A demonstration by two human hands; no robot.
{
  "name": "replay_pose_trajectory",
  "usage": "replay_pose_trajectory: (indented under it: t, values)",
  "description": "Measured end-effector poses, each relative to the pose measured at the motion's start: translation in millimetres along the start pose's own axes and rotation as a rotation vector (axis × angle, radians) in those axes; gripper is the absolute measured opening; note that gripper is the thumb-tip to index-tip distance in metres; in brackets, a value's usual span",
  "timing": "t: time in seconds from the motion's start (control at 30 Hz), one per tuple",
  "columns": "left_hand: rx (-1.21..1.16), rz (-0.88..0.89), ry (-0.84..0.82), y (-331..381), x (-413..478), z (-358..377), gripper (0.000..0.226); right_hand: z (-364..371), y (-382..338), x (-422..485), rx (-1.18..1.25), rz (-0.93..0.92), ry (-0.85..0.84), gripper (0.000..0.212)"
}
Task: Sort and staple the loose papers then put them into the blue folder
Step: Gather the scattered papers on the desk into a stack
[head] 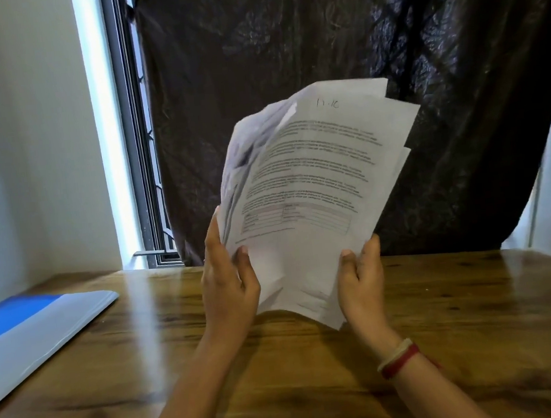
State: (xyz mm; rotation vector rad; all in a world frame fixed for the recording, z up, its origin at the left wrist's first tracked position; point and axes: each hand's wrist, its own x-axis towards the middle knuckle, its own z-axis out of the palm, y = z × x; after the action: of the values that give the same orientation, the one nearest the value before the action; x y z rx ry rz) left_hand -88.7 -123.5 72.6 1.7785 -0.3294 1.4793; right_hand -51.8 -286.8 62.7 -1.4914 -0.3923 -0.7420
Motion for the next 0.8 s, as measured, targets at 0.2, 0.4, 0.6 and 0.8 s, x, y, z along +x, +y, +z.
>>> replay_pose_trajectory:
  t: [0.2,0.4,0.6,0.8]
  values:
    - [-0.036,-0.27,-0.175,-26,-9,0,0.057,-9,7,2,0.036,0.167,-0.07,0.052]
    - [-0.031,-0.388,-0.14,-26,-6,-5,0.029,-10,5,6,0.073,0.158,-0.14,0.034]
    - [0.154,-0.699,-0.323,-29,-1,-10,0.023,-11,0,8,0.06,0.068,-0.099,0.028]
    - [0.15,-0.445,-0.144,-14,16,-22,0.045,-15,-1,15,-0.058,0.116,-0.129,0.016]
